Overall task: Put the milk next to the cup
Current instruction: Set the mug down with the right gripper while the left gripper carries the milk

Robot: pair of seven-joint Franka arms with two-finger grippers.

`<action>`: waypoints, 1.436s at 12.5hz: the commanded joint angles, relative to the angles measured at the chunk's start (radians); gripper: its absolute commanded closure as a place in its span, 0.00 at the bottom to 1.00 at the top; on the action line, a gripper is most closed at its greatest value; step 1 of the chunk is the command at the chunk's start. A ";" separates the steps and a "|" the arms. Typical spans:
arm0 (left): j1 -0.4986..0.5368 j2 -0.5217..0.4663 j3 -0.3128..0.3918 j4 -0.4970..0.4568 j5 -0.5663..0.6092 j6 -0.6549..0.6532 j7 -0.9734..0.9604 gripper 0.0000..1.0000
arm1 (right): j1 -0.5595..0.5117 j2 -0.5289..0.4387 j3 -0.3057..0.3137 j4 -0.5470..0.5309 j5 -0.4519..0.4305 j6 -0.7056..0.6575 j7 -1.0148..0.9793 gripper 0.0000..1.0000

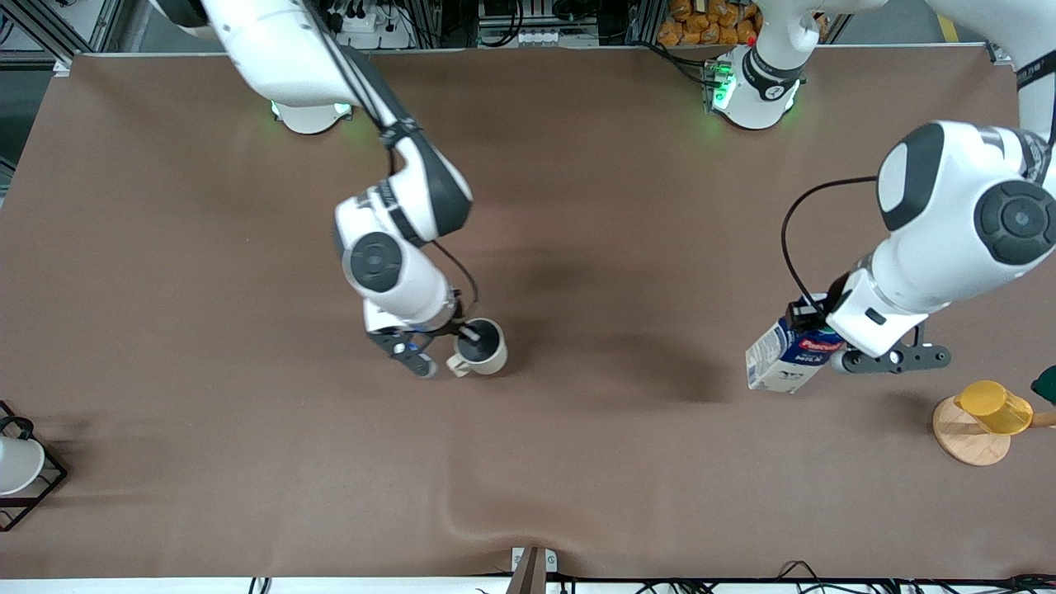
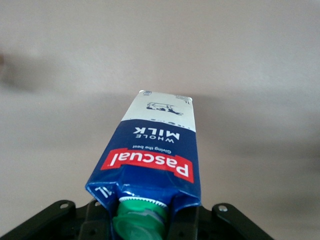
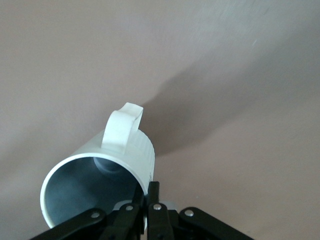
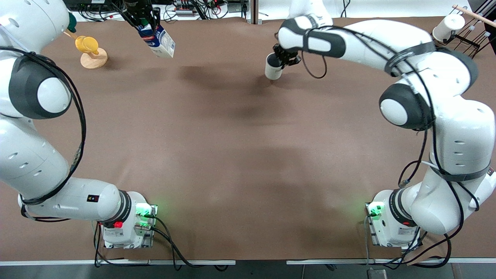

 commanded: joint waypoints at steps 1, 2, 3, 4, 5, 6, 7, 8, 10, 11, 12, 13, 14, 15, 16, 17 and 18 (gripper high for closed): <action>-0.011 -0.008 -0.024 0.022 0.027 -0.040 -0.065 1.00 | 0.017 0.039 -0.013 0.044 0.009 0.007 0.021 1.00; -0.031 -0.010 -0.027 0.022 0.027 -0.048 -0.087 1.00 | 0.022 0.047 -0.013 0.043 0.011 0.014 0.021 1.00; -0.057 -0.010 -0.028 0.025 0.027 -0.071 -0.117 1.00 | 0.032 0.056 -0.013 0.043 0.008 0.021 0.022 1.00; -0.091 -0.011 -0.028 0.028 0.029 -0.095 -0.145 1.00 | 0.035 0.064 -0.013 0.043 0.009 0.026 0.021 0.83; -0.120 -0.011 -0.028 0.031 0.029 -0.129 -0.167 1.00 | 0.034 0.064 -0.015 0.044 0.011 0.025 0.019 0.01; -0.132 -0.016 -0.028 0.031 0.029 -0.152 -0.181 1.00 | 0.037 0.061 -0.015 0.044 -0.003 0.023 0.013 0.00; -0.148 -0.030 -0.030 0.031 0.027 -0.160 -0.196 1.00 | 0.037 0.055 -0.017 0.047 -0.001 0.015 0.011 0.00; -0.167 -0.031 -0.030 0.032 0.026 -0.169 -0.219 1.00 | 0.031 0.040 -0.020 0.058 -0.003 -0.003 0.008 0.00; -0.200 -0.030 -0.028 0.032 0.023 -0.174 -0.257 1.00 | -0.016 0.023 -0.033 0.154 -0.003 -0.181 -0.004 0.00; -0.203 -0.028 -0.028 0.032 0.017 -0.174 -0.270 1.00 | -0.064 0.023 -0.035 0.227 0.000 -0.289 -0.033 0.00; -0.203 -0.030 -0.030 0.035 0.012 -0.174 -0.277 1.00 | -0.117 0.017 -0.033 0.268 0.003 -0.364 -0.106 0.00; -0.201 -0.030 -0.037 0.035 0.009 -0.175 -0.285 1.00 | -0.157 -0.018 -0.036 0.268 -0.006 -0.400 -0.180 0.00; -0.198 -0.030 -0.057 0.035 0.006 -0.175 -0.290 1.00 | -0.200 -0.058 -0.043 0.257 -0.027 -0.406 -0.274 0.00; -0.198 -0.030 -0.065 0.035 0.006 -0.177 -0.299 1.00 | -0.249 -0.077 -0.044 0.244 -0.043 -0.420 -0.385 0.00; -0.203 -0.030 -0.068 0.035 0.003 -0.177 -0.320 1.00 | -0.302 -0.097 -0.049 0.242 -0.046 -0.457 -0.504 0.00; -0.208 -0.028 -0.091 0.035 -0.002 -0.177 -0.355 1.00 | -0.364 -0.105 -0.049 0.240 -0.044 -0.477 -0.635 0.00; -0.211 -0.025 -0.116 0.035 -0.008 -0.177 -0.395 1.00 | -0.411 -0.114 -0.050 0.240 -0.044 -0.492 -0.759 0.00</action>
